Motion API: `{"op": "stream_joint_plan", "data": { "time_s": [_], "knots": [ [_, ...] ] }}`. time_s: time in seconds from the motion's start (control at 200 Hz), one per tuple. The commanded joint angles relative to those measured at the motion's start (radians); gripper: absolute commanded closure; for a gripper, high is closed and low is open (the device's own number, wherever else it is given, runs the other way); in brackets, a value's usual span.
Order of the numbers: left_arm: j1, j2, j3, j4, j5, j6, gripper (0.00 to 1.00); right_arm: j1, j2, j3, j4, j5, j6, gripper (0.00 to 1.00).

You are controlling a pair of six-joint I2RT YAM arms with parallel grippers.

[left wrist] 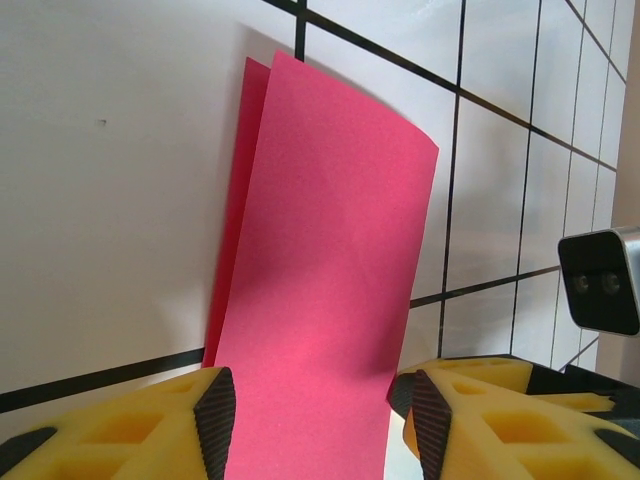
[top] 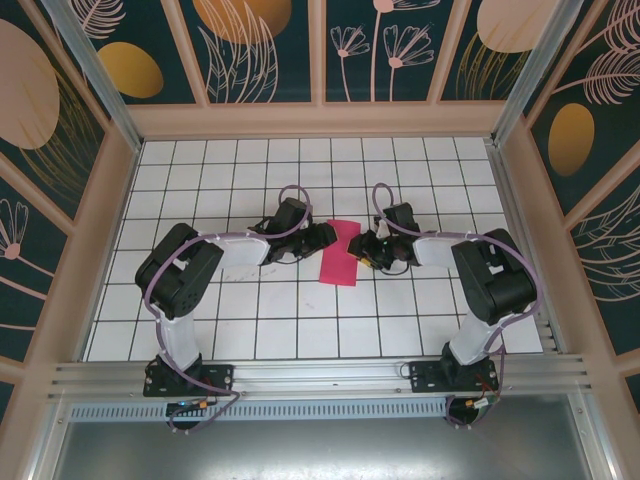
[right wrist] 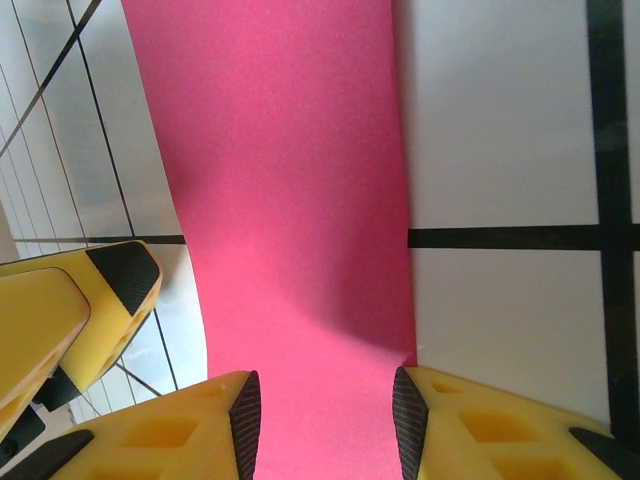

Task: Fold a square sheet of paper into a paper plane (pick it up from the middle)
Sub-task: Fold the square sheet of paper in half at the center of the table.

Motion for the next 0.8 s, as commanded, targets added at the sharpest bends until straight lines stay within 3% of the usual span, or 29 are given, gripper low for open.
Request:
{"op": "stream_joint_plan", "data": {
  "time_s": [0.0,0.15,0.345,0.796],
  "knots": [
    [0.011,0.01,0.013,-0.03,0.009,0.004,0.47,0.003,0.02,-0.044,-0.021,0.021,-0.01,0.58],
    [0.011,-0.053,-0.062,-0.022,0.036,-0.025,0.48,0.003,0.018,-0.044,-0.023,0.024,-0.01,0.58],
    [0.009,-0.14,-0.216,0.108,0.107,-0.114,0.49,0.003,0.021,-0.046,-0.018,0.023,-0.005,0.57],
    [-0.004,-0.155,-0.249,0.094,0.155,-0.118,0.52,0.002,0.026,-0.045,-0.022,0.028,-0.006,0.58]
  ]
}}
